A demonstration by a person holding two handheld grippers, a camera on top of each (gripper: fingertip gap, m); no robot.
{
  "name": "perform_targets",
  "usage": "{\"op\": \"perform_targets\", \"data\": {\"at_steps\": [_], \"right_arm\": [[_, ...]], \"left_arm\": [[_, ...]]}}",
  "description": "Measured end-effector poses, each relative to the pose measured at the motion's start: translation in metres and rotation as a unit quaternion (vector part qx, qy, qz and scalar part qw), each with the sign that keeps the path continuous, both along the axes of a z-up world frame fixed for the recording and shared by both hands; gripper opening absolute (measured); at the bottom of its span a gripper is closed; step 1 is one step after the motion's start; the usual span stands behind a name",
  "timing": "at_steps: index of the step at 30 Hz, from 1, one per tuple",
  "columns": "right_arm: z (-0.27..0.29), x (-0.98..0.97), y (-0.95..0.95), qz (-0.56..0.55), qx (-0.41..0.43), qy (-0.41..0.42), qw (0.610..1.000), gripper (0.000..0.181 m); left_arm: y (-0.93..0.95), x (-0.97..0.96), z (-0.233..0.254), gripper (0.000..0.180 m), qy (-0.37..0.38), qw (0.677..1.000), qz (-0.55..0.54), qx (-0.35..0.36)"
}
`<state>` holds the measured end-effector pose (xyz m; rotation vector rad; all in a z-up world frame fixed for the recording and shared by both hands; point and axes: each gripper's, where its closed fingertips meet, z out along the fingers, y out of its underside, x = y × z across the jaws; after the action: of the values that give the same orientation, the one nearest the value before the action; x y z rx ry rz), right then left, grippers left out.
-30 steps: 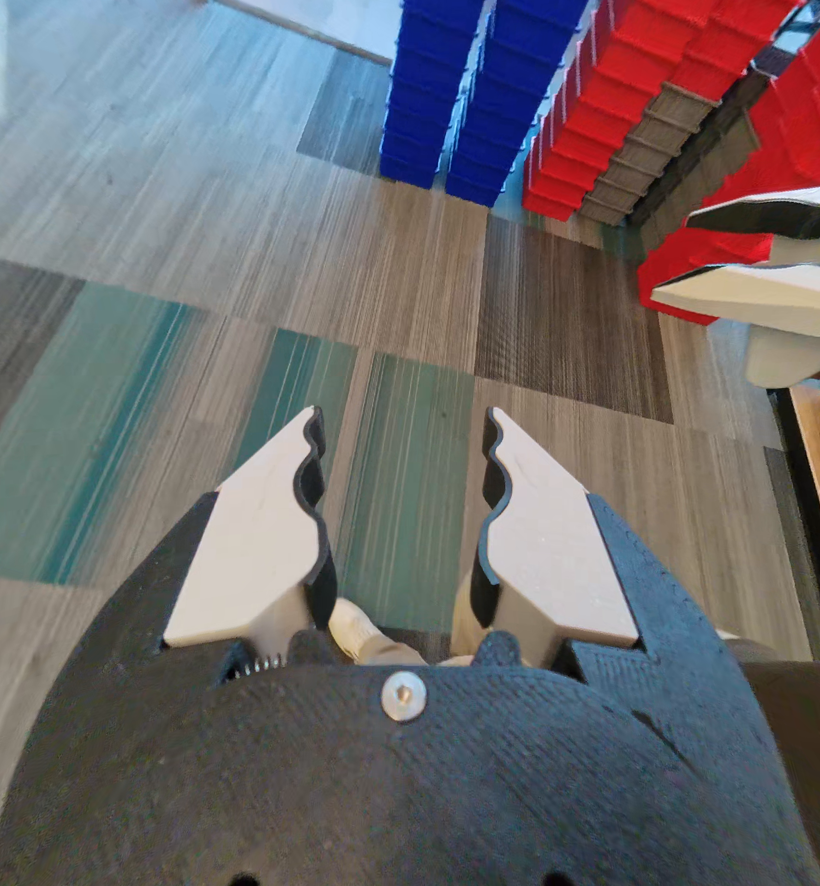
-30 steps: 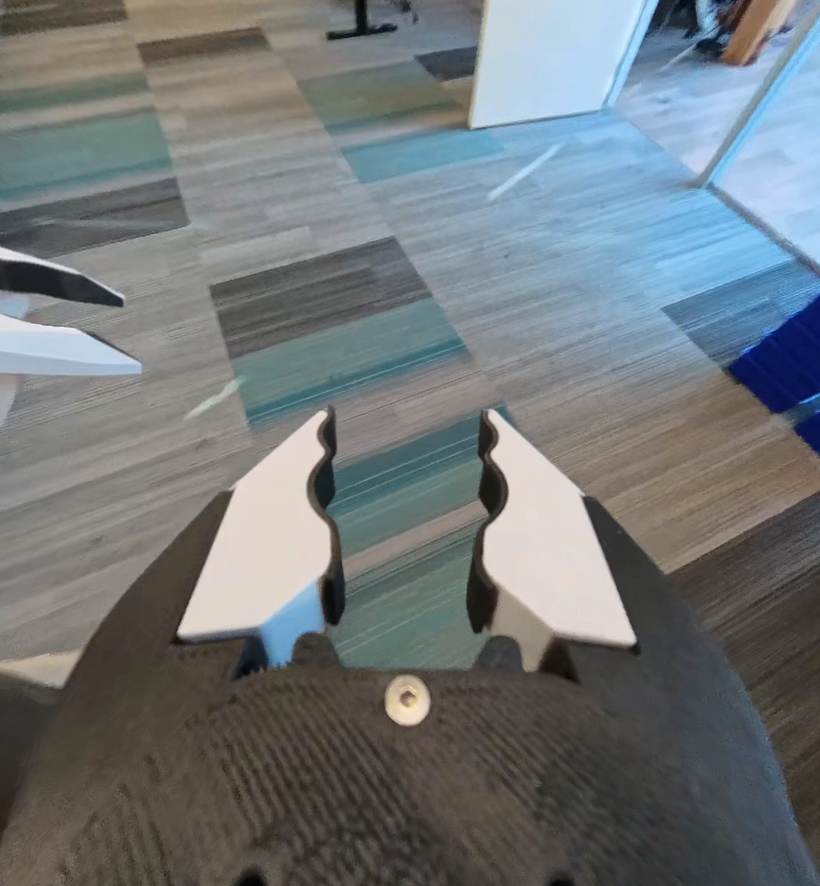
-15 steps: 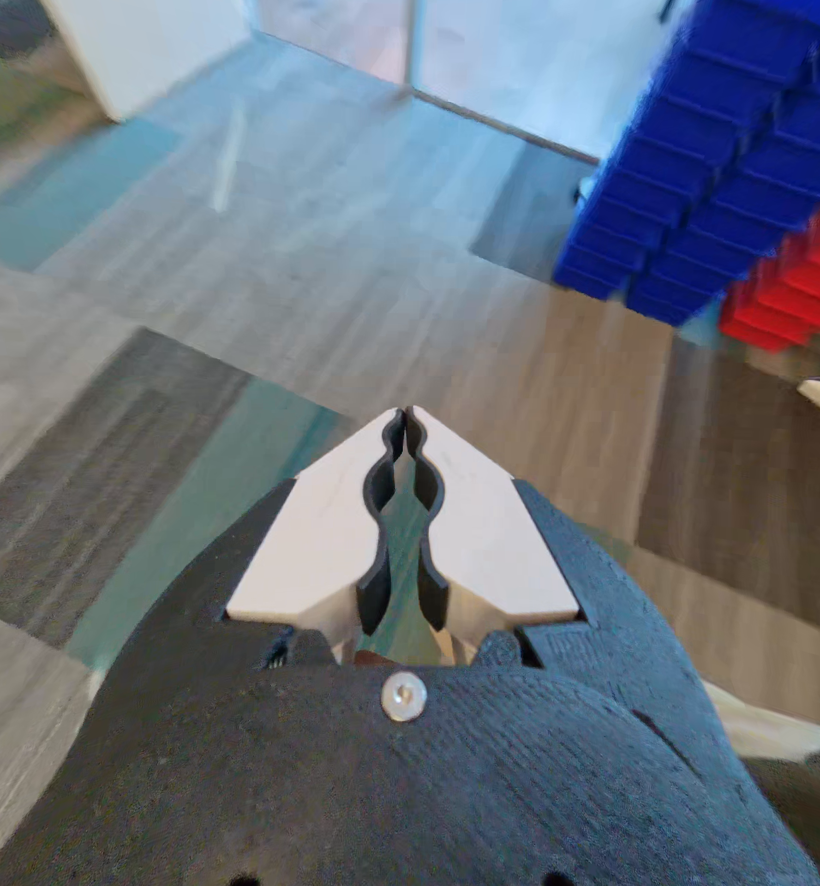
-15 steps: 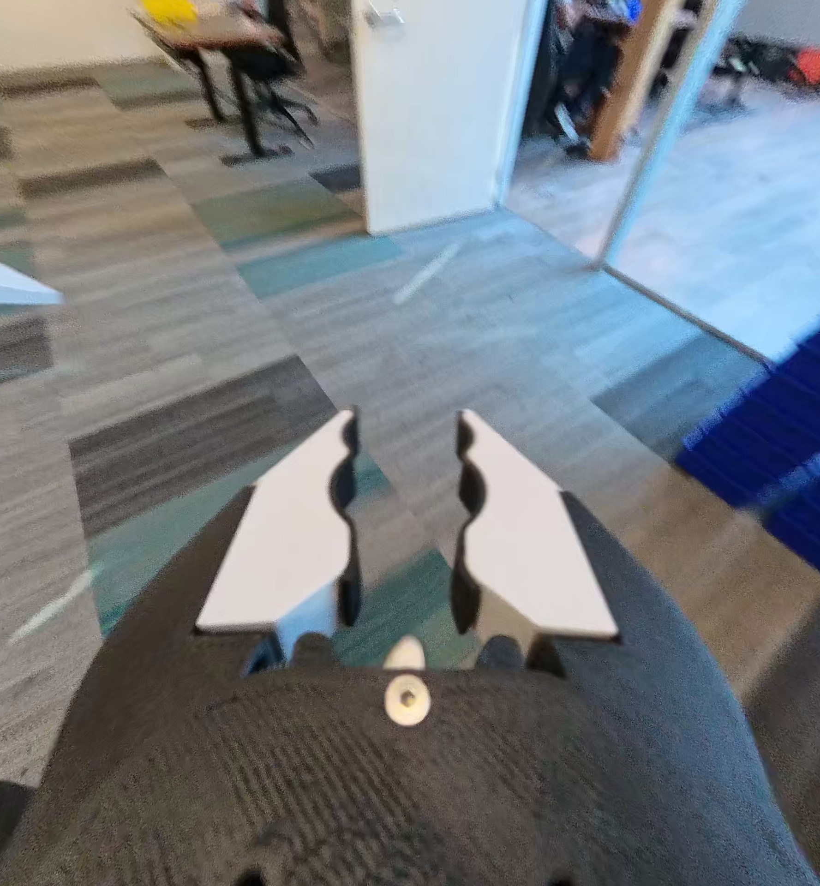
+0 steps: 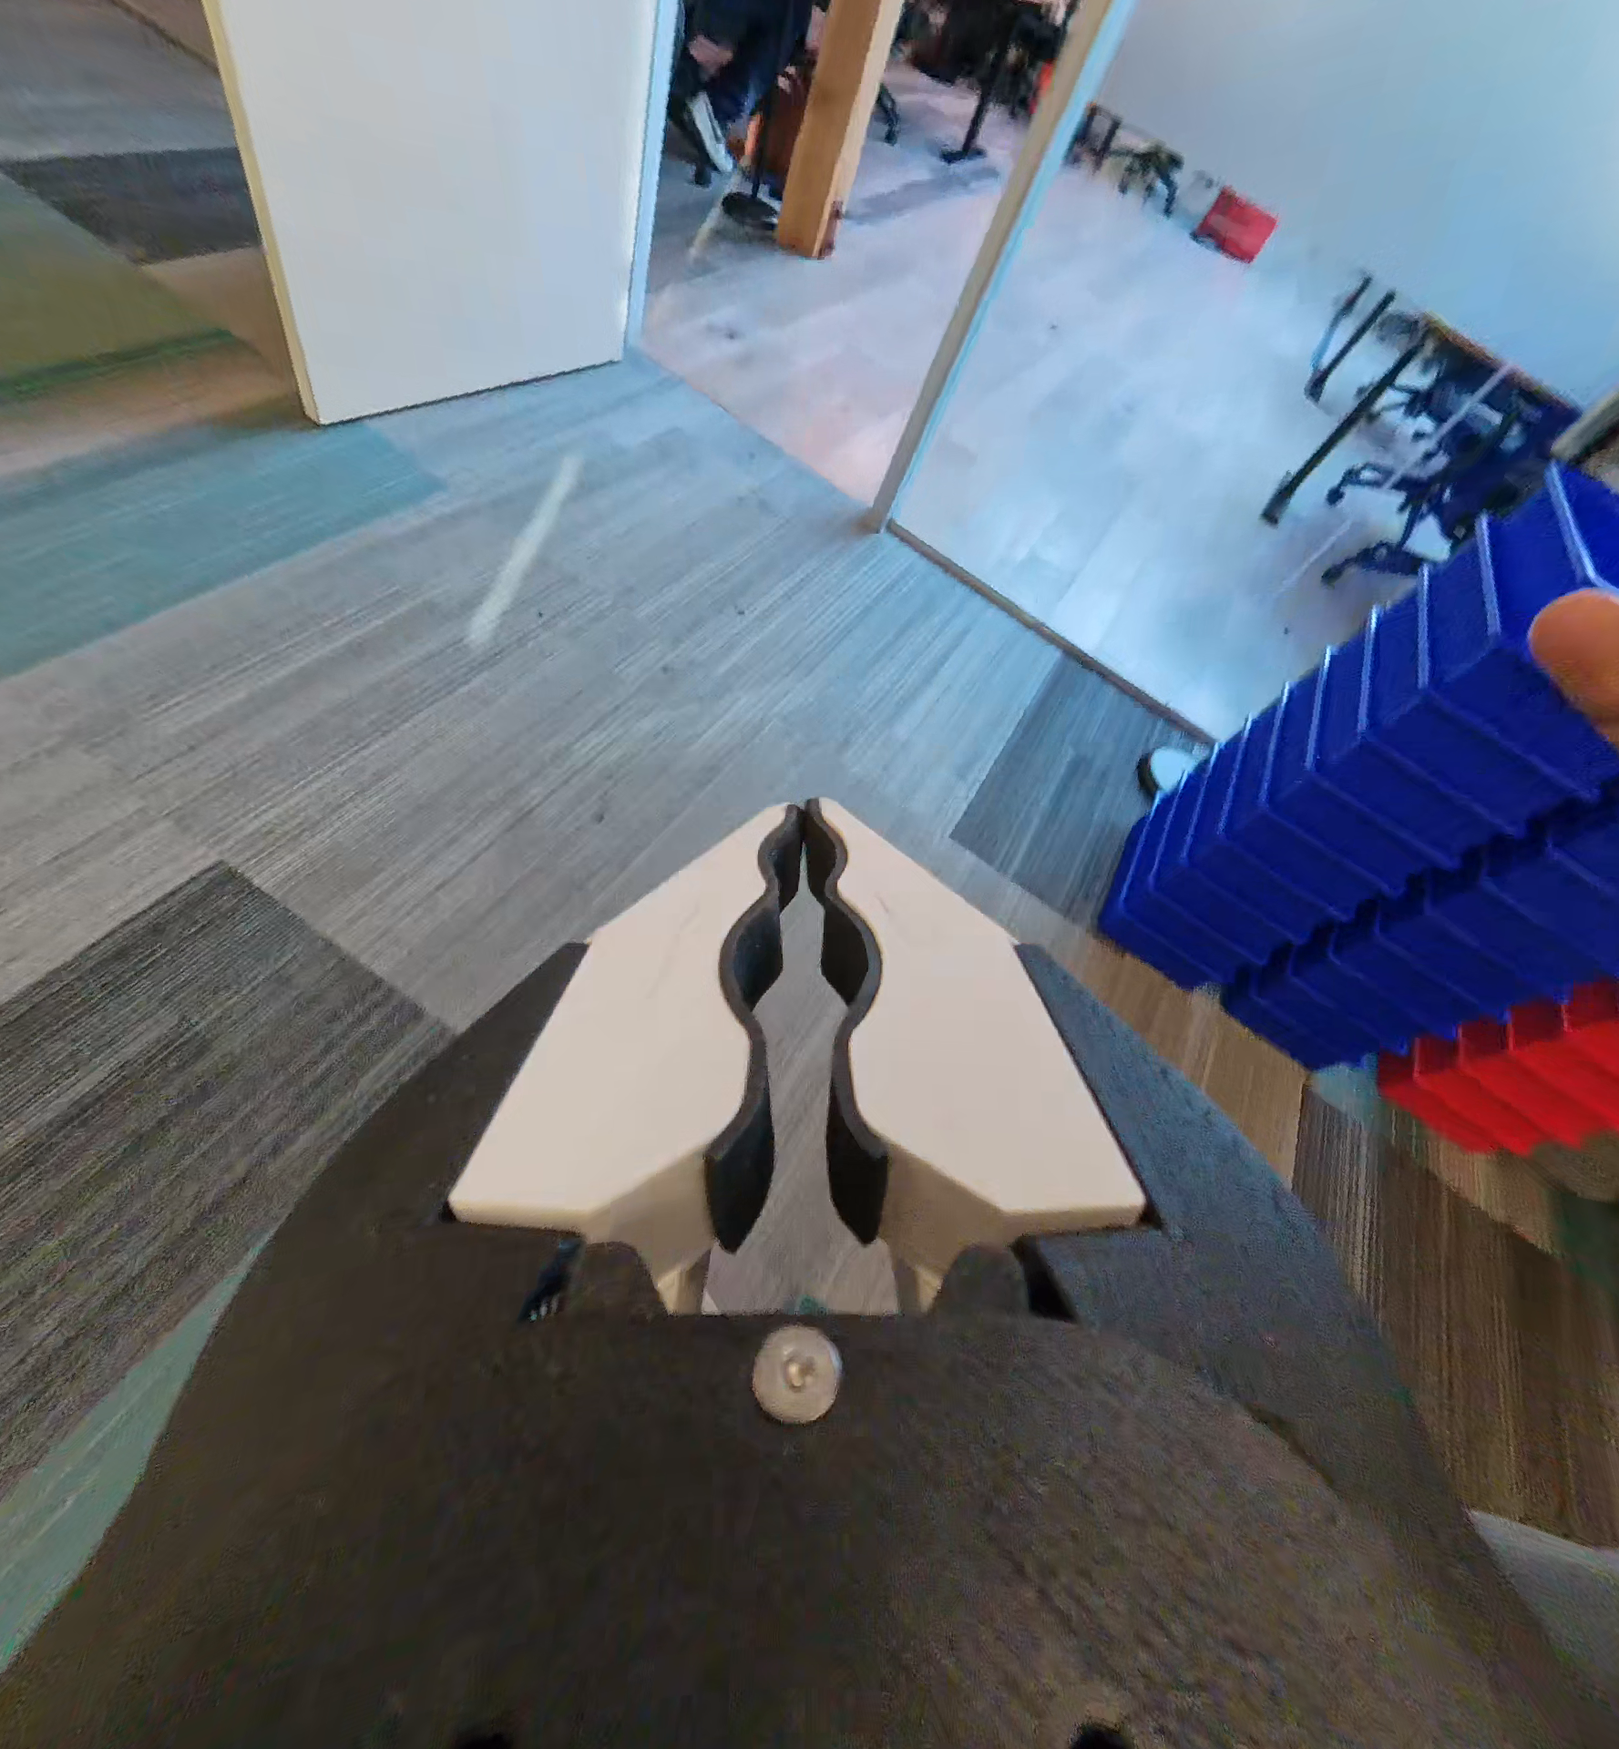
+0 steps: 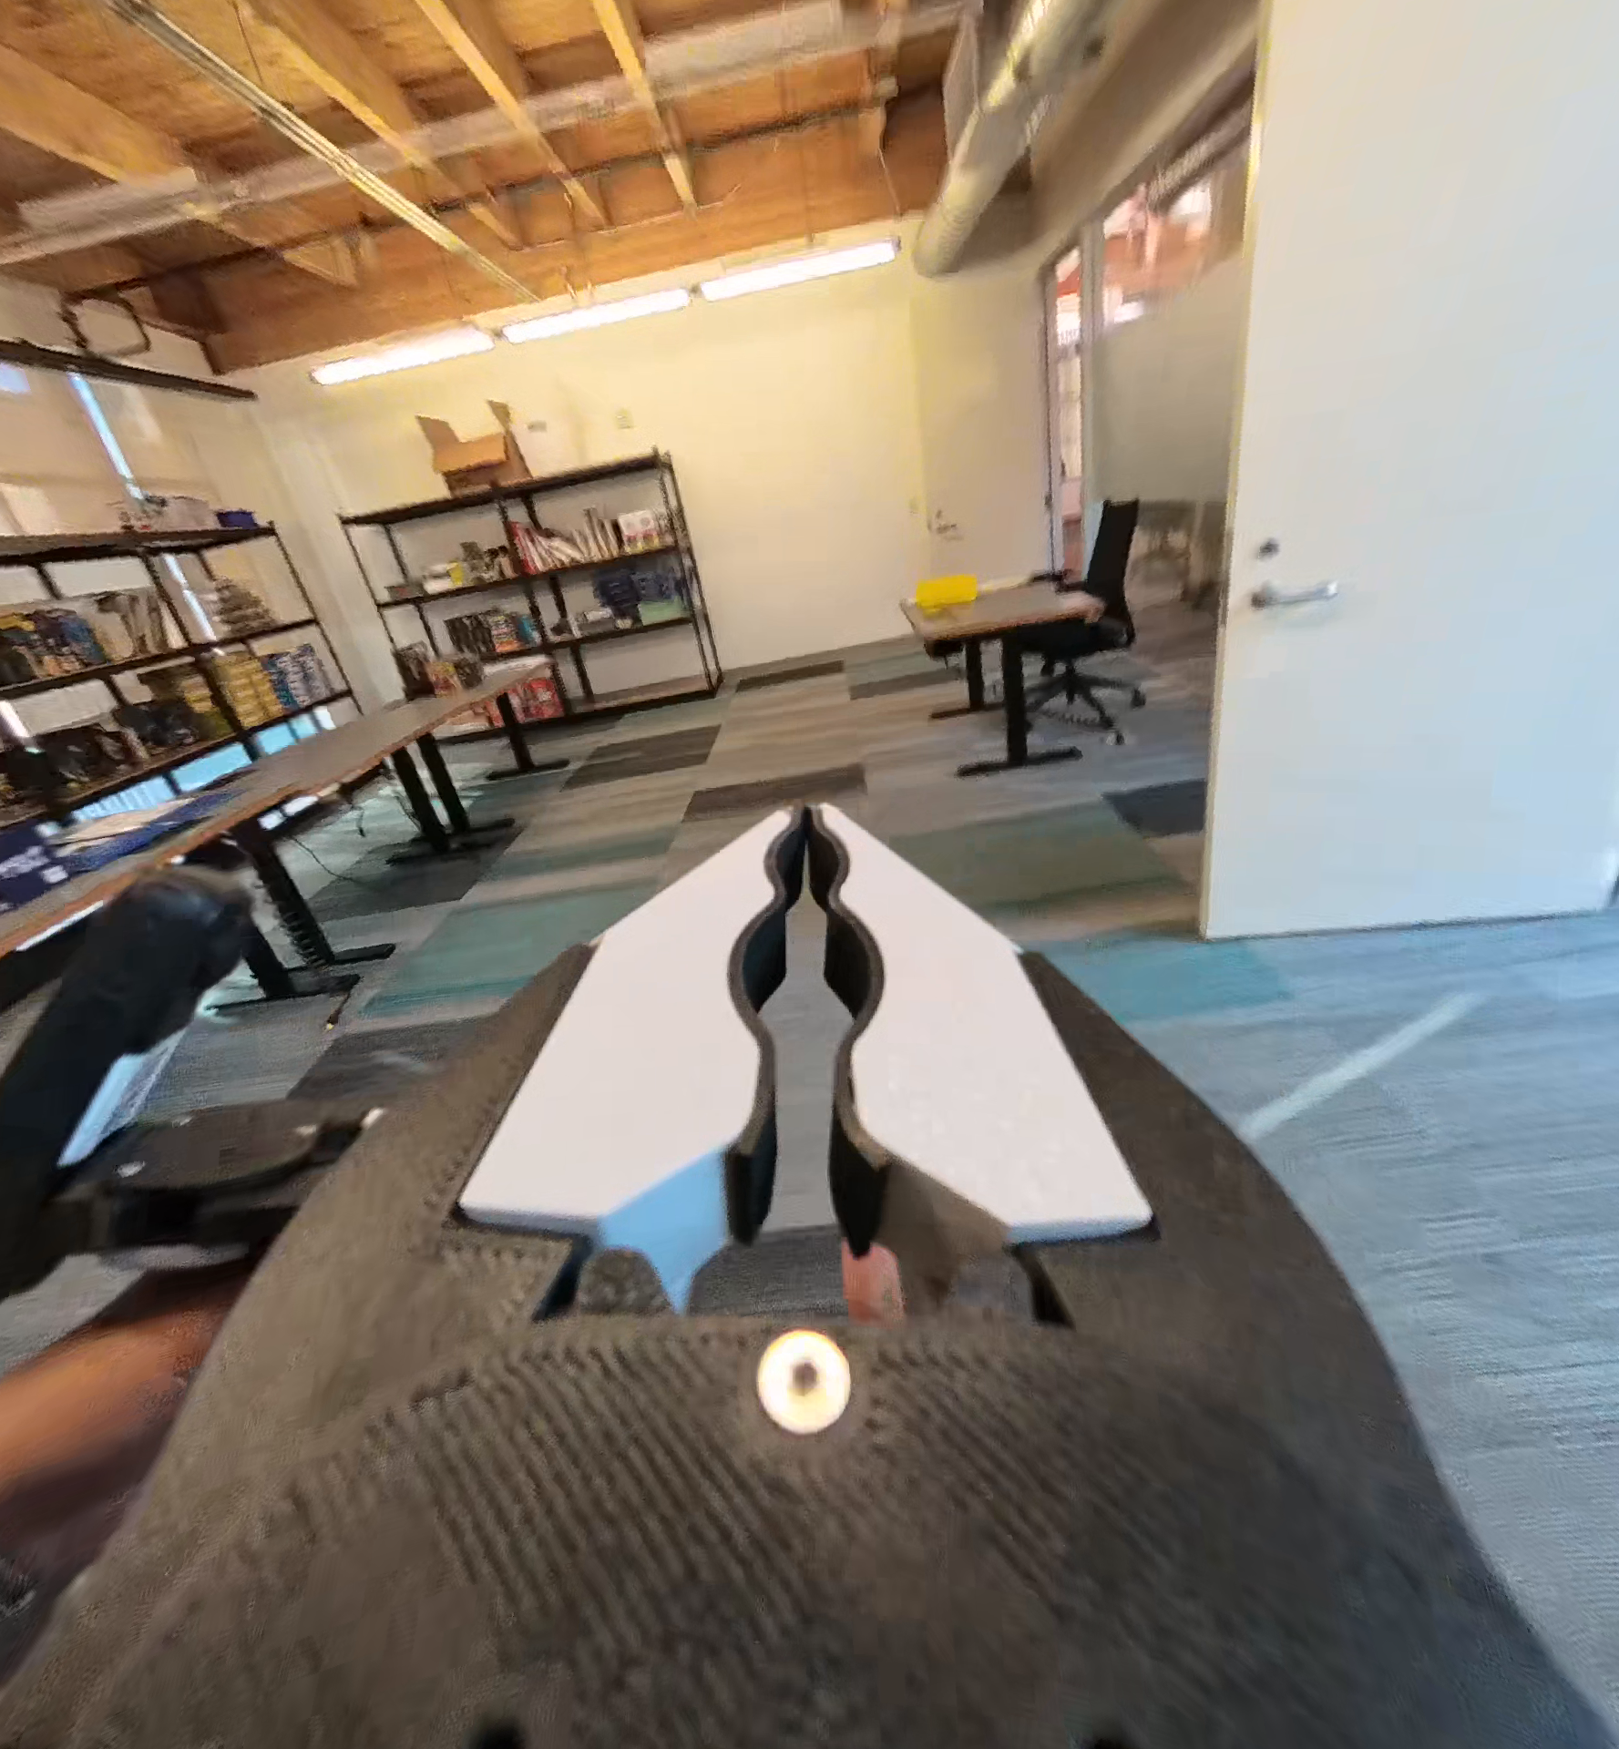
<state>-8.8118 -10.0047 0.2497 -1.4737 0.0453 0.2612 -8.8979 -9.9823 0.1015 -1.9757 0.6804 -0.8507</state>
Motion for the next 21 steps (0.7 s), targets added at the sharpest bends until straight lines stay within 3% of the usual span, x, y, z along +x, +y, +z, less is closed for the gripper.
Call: {"op": "perform_targets", "data": {"at_steps": [4, 9, 12, 15, 21], "right_arm": [[0.009, 0.06, 0.136, -0.097, -0.002, -0.059, 0.994, 0.0], [0.022, 0.106, 0.277, -0.097, 0.031, -0.128, 0.986, 0.0], [0.005, 0.156, 0.352, -0.143, 0.018, -0.126, 0.981, 0.0], [-0.026, 0.209, 0.427, -0.16, 0.0, -0.092, 0.983, 0.0], [-0.106, 0.28, 0.621, -0.074, -0.044, -0.086, 0.993, 0.011]], "left_arm": [[0.135, 0.025, 0.004, 0.0, 0.017, 0.999, 0.032, 0.028], [0.295, 0.071, 0.029, 0.0, 0.014, 0.999, 0.034, 0.011], [0.382, 0.114, 0.045, 0.0, 0.019, 0.999, 0.021, 0.033], [0.473, 0.146, 0.029, 0.0, 0.036, 0.997, 0.066, 0.023], [0.659, 0.193, -0.01, 0.0, 0.086, 0.984, 0.152, 0.027]]}}
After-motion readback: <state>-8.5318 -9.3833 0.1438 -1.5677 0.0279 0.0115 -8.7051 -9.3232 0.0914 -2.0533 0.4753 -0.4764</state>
